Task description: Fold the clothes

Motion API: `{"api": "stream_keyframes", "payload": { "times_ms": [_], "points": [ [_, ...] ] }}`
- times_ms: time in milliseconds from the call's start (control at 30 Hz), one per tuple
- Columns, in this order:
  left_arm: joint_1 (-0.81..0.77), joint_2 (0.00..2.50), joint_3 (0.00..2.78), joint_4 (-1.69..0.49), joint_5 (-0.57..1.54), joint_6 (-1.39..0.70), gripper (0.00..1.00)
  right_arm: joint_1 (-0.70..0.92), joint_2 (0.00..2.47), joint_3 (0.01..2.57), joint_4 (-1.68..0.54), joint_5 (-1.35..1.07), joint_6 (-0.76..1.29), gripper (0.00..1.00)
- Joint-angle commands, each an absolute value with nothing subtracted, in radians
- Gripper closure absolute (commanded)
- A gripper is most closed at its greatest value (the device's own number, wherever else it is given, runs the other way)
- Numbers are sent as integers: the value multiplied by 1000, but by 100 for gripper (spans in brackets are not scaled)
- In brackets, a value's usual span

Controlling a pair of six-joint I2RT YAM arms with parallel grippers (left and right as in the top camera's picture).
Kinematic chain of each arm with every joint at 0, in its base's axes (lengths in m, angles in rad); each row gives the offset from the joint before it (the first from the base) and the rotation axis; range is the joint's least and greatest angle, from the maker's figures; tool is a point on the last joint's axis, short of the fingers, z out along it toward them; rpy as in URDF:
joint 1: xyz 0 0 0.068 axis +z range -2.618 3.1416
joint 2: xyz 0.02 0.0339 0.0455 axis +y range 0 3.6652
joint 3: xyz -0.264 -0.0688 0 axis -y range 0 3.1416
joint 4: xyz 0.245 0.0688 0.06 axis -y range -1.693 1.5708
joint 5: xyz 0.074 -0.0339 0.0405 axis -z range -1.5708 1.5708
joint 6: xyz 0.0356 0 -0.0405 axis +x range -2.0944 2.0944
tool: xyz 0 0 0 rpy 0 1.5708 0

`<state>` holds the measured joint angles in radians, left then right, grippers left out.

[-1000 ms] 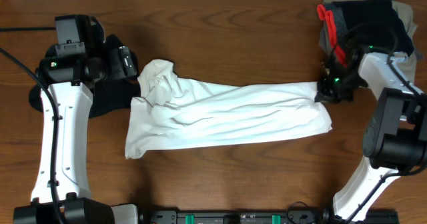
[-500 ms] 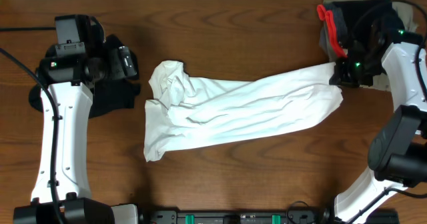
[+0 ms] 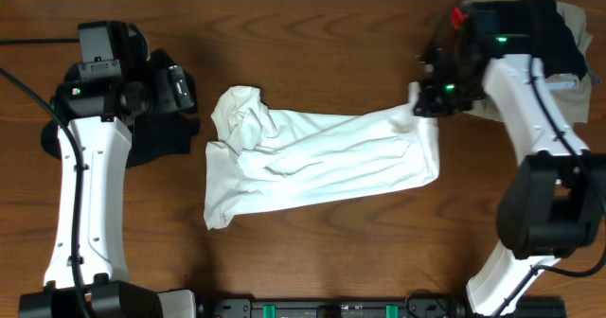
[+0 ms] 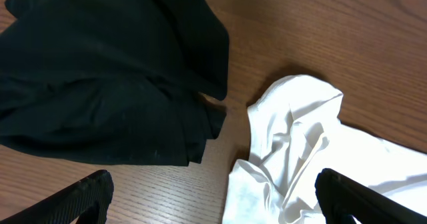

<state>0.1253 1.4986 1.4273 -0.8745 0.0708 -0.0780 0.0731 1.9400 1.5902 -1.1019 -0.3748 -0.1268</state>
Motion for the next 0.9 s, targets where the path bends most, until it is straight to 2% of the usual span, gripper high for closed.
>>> {"api": "stream_keyframes", "payload": {
  "times_ms": [0, 267, 600, 633, 667, 700, 733, 867],
  "points": [
    [129, 1502, 1444, -876, 59, -73, 2, 155, 1924, 1604, -1093, -392, -80, 99],
    [129, 1503, 1444, -876, 59, -72, 2, 332, 1928, 1602, -1024, -389, -19, 99],
    [129, 1504, 1428, -876, 59, -73, 2, 480, 1987, 1602, -990, -386, 7, 98],
    [129, 1504, 1427, -877, 59, -72, 2, 487, 1997, 1602, -984, -385, 7, 94],
    [129, 1504, 1426, -877, 59, -72, 2, 493, 2000, 1602, -979, -386, 8, 85],
    [129, 1504, 1426, -876, 59, -72, 2, 498, 2004, 1602, -974, -385, 7, 70],
    [129, 1504, 1426, -876, 59, -72, 2, 499, 2004, 1603, -971, -385, 7, 60],
    [129, 1504, 1426, -869, 59, -72, 2, 489, 2001, 1625, -1002, -385, 7, 56]
  ]
}}
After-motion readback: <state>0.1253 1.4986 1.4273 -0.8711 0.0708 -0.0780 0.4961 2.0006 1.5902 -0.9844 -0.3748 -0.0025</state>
